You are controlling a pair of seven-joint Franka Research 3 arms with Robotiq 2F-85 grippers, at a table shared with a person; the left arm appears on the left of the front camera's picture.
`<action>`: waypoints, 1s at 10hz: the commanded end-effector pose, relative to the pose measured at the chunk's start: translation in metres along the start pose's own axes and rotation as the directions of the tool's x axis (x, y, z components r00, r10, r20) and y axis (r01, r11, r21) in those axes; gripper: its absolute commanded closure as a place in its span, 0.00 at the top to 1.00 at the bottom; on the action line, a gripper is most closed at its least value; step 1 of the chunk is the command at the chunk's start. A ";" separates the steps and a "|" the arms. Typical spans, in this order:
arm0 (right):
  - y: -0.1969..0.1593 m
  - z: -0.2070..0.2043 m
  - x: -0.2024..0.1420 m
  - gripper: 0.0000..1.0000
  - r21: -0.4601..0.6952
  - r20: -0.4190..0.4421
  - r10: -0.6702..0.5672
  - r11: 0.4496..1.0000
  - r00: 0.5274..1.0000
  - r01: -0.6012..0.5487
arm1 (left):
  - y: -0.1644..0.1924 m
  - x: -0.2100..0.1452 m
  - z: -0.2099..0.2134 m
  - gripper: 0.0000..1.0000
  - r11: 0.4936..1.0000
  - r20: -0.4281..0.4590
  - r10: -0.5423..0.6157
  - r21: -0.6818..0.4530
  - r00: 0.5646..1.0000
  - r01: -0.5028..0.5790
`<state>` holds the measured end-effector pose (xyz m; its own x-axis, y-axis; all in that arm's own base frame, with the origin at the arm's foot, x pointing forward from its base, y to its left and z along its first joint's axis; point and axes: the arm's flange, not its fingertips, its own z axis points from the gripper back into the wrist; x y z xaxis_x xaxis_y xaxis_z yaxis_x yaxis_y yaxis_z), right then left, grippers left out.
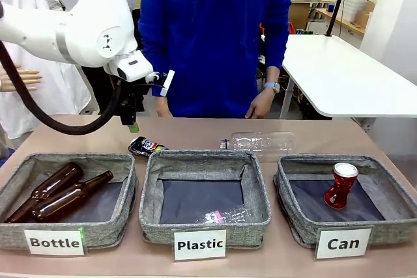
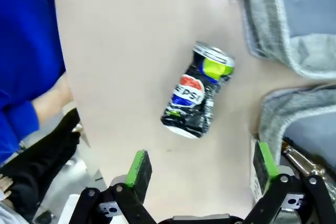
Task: Sort the can waste into the basket.
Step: Pick up the can waste from the table and place it in the right Fabric basket.
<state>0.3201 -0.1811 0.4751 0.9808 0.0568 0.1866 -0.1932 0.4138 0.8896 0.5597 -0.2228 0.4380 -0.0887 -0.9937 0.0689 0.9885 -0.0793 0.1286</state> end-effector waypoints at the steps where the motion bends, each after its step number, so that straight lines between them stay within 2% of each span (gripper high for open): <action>1: 0.000 0.000 -0.002 1.00 -0.012 0.007 0.017 1.000 1.000 -0.017 | 0.018 0.005 -0.018 1.00 0.993 -0.021 0.105 0.049 0.994 -0.104; 3: 0.000 0.000 -0.002 1.00 -0.012 0.007 0.017 1.000 1.000 -0.017 | 0.025 0.012 -0.046 1.00 0.991 -0.068 0.123 0.053 0.990 -0.119; 6: 0.000 0.000 -0.002 1.00 -0.012 0.007 0.017 1.000 1.000 -0.017 | 0.031 0.011 -0.077 1.00 0.996 -0.115 0.085 -0.004 0.990 -0.086; 10: 0.000 0.000 -0.002 1.00 -0.012 0.007 0.017 1.000 1.000 -0.017 | 0.034 0.008 -0.115 1.00 0.990 -0.096 0.053 -0.125 0.994 -0.065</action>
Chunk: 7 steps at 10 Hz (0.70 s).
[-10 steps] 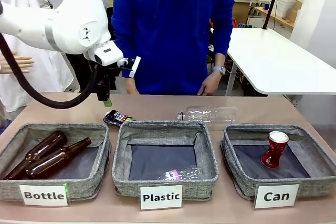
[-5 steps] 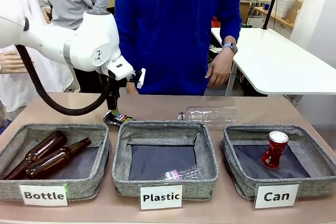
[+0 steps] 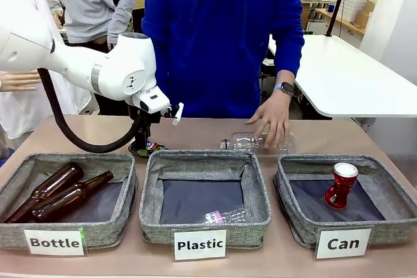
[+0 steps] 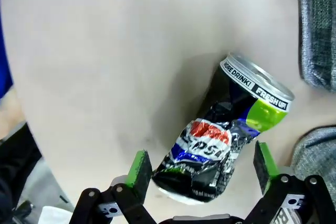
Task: Sort the can waste into the basket.
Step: Pick up the can waste from the table and place it in the right Fabric basket.
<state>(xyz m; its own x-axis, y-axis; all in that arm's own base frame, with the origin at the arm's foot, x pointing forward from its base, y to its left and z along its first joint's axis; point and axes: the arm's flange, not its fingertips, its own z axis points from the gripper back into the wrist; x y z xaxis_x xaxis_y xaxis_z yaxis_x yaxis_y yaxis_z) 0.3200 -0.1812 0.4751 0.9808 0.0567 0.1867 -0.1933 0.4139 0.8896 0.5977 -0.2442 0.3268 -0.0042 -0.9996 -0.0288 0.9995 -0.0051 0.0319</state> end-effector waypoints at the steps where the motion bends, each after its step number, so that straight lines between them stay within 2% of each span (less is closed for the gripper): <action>1: 0.000 0.000 -0.002 1.00 -0.012 0.007 0.017 1.000 1.000 -0.017 | 0.008 -0.002 -0.003 1.00 0.999 -0.001 -0.016 -0.050 1.000 0.016; 4: 0.000 0.000 -0.002 1.00 -0.012 0.007 0.017 1.000 1.000 -0.017 | 0.012 -0.002 -0.005 1.00 0.997 -0.002 -0.020 -0.074 1.000 0.020; 5: 0.000 0.000 -0.002 1.00 -0.012 0.007 0.017 1.000 1.000 -0.017 | 0.012 -0.003 -0.005 0.42 0.997 -0.007 -0.021 -0.077 1.000 0.021; 6: 0.000 0.000 -0.002 1.00 -0.012 0.007 0.017 1.000 1.000 -0.017 | 0.012 -0.004 -0.005 0.42 0.997 -0.006 -0.021 -0.073 1.000 0.020; 7: 0.000 0.000 -0.002 1.00 -0.012 0.007 0.017 1.000 1.000 -0.017 | 0.012 -0.004 -0.005 0.00 0.997 0.001 -0.025 -0.077 1.000 0.025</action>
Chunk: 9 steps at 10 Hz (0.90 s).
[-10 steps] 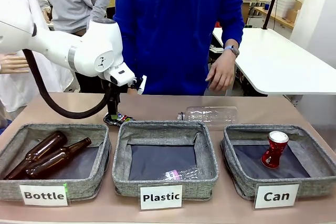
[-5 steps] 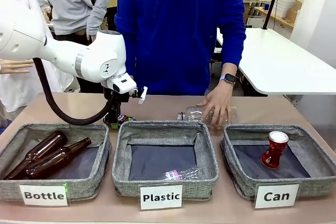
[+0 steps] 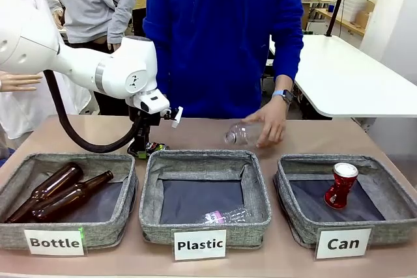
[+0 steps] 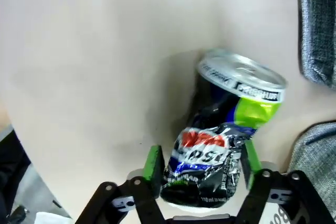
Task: Sort the can waste into the basket.
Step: Pick up the can waste from the table and place it in the right Fabric basket.
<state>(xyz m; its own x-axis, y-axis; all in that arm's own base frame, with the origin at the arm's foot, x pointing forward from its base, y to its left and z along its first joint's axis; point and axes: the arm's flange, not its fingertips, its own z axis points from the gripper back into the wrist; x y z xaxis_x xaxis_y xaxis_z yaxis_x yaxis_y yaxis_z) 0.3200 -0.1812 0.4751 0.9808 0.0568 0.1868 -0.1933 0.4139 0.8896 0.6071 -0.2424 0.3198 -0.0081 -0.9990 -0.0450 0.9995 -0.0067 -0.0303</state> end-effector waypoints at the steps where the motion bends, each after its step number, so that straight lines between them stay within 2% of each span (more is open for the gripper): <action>1: 0.000 0.000 -0.002 1.00 -0.012 0.007 0.017 1.000 1.000 -0.016 | 0.003 -0.001 0.003 0.37 1.000 0.019 -0.021 -0.018 1.000 0.022; 2: 0.000 0.000 -0.002 1.00 -0.012 0.007 0.017 1.000 1.000 -0.016 | 0.003 -0.002 0.005 0.00 1.000 0.020 -0.022 -0.017 1.000 0.023; 3: 0.000 0.000 -0.002 1.00 -0.012 0.007 0.017 1.000 1.000 -0.016 | 0.002 -0.004 0.007 0.00 0.999 0.033 -0.027 -0.023 0.999 0.028; 4: 0.000 0.000 -0.002 1.00 -0.012 0.007 0.017 1.000 1.000 -0.016 | 0.002 -0.006 0.010 0.04 1.000 0.040 -0.021 -0.021 0.999 0.022; 5: 0.000 0.000 -0.002 1.00 -0.012 0.007 0.017 1.000 1.000 -0.016 | 0.002 -0.012 0.014 0.00 0.999 0.067 -0.026 -0.032 0.997 0.028; 6: 0.000 0.000 -0.002 1.00 -0.012 0.007 0.017 1.000 1.000 -0.016 | 0.000 -0.020 0.022 0.00 1.000 0.087 -0.013 -0.020 0.996 0.015; 8: 0.000 0.000 -0.002 1.00 -0.012 0.007 0.017 1.000 1.000 -0.016 | -0.017 -0.064 0.066 0.00 1.000 0.190 0.009 -0.025 0.982 -0.005; 9: 0.000 0.000 -0.002 1.00 -0.012 0.007 0.017 1.000 1.000 -0.016 | -0.033 -0.096 0.096 0.00 0.999 0.282 0.031 -0.041 0.959 -0.020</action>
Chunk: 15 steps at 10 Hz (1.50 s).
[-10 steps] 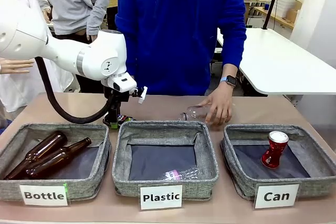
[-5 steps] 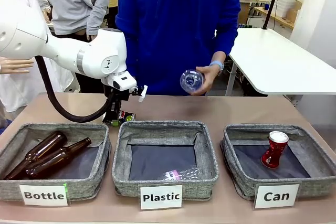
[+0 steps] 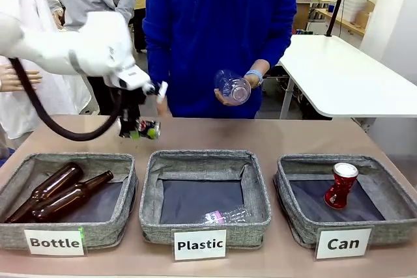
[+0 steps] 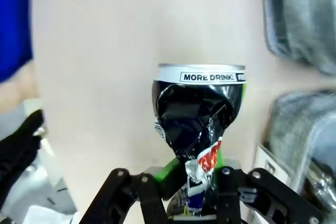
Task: Sort the can waste into the basket.
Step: Pick up the can waste from the table and place it in the right Fabric basket.
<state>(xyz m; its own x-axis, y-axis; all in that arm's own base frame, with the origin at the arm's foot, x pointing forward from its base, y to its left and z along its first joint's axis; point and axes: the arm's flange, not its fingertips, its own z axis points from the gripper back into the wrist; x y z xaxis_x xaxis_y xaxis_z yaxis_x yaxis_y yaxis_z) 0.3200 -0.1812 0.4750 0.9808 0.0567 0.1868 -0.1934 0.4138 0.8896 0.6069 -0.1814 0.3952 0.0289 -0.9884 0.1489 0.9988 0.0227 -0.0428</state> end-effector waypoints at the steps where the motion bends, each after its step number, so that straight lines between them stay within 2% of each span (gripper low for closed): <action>1: 0.000 0.000 -0.002 1.00 -0.012 0.007 0.016 1.000 1.000 -0.016 | -0.048 -0.048 0.057 0.00 0.999 0.198 0.011 -0.048 0.980 -0.002; 2: 0.000 0.000 -0.002 1.00 -0.012 0.007 0.016 1.000 1.000 -0.016 | -0.072 -0.069 0.080 0.00 0.996 0.302 0.037 -0.090 0.953 -0.010; 3: 0.000 0.000 -0.002 1.00 -0.012 0.007 0.016 1.000 1.000 -0.016 | -0.104 -0.093 0.098 0.00 0.981 0.322 0.066 -0.195 0.945 -0.002; 4: 0.000 0.000 -0.002 1.00 -0.012 0.007 0.016 1.000 1.000 -0.016 | -0.138 -0.119 0.101 0.00 0.981 0.354 0.036 -0.192 0.935 0.035; 5: 0.000 0.000 -0.002 1.00 -0.012 0.007 0.016 1.000 1.000 -0.016 | -0.160 -0.121 0.100 0.00 0.982 0.388 -0.014 -0.170 0.921 0.086; 6: 0.000 0.000 -0.002 1.00 -0.012 0.007 0.016 1.000 1.000 -0.016 | -0.165 -0.104 0.093 0.00 0.989 0.374 0.002 -0.135 0.927 0.053; 8: 0.000 0.000 -0.002 1.00 -0.012 0.007 0.016 1.000 1.000 -0.016 | -0.173 -0.080 0.089 0.00 0.991 0.300 -0.052 -0.100 0.953 0.085; 10: 0.000 0.000 -0.002 1.00 -0.012 0.007 0.016 1.000 1.000 -0.016 | -0.169 -0.061 0.091 0.00 0.985 0.377 -0.063 -0.124 0.924 0.118; 11: 0.000 0.000 -0.002 1.00 -0.012 0.007 0.016 1.000 1.000 -0.016 | -0.168 -0.049 0.087 0.00 0.987 0.351 -0.086 -0.094 0.932 0.127; 12: 0.000 0.000 -0.002 1.00 -0.012 0.007 0.016 1.000 1.000 -0.016 | -0.164 -0.053 0.090 0.00 0.988 0.371 -0.082 -0.092 0.925 0.124; 15: 0.000 0.000 -0.002 1.00 -0.012 0.007 0.016 1.000 1.000 -0.016 | -0.157 -0.056 0.089 0.00 0.987 0.356 -0.067 -0.115 0.932 0.115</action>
<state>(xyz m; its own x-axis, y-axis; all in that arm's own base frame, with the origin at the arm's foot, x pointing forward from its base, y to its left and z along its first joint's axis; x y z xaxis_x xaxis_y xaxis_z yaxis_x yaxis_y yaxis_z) 0.3199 -0.1814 0.4751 0.9807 0.0562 0.1872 -0.1935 0.4142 0.8894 0.4485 -0.1167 0.4771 -0.0366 -0.8712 0.4895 0.9851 -0.1137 -0.1287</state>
